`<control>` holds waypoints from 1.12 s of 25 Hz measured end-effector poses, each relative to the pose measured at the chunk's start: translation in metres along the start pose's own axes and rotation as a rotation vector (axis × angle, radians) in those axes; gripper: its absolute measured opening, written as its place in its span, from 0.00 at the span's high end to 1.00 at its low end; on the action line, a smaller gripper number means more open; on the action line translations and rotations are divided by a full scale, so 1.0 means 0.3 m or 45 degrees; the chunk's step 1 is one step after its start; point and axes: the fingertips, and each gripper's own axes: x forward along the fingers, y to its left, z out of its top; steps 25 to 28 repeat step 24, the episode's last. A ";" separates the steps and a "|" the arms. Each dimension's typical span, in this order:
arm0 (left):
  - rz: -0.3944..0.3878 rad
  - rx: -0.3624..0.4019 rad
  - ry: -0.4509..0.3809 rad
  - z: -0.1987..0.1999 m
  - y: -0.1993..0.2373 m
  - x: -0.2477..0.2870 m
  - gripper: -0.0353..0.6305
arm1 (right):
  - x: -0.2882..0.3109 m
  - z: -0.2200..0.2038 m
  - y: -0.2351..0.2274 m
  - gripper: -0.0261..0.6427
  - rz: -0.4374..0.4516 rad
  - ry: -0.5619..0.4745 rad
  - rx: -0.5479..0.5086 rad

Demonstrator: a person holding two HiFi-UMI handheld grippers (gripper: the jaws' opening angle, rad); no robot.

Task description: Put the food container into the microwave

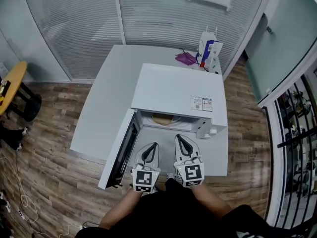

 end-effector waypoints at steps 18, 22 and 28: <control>0.022 -0.004 0.015 0.003 0.012 -0.018 0.94 | -0.031 0.042 -0.014 0.96 -0.054 -0.036 -0.012; 0.029 -0.004 0.025 -0.005 0.016 -0.011 0.94 | -0.030 0.036 -0.022 0.96 -0.056 -0.029 -0.012; 0.033 -0.005 0.029 -0.009 0.018 -0.004 0.94 | -0.026 0.033 -0.027 0.96 -0.054 -0.027 -0.014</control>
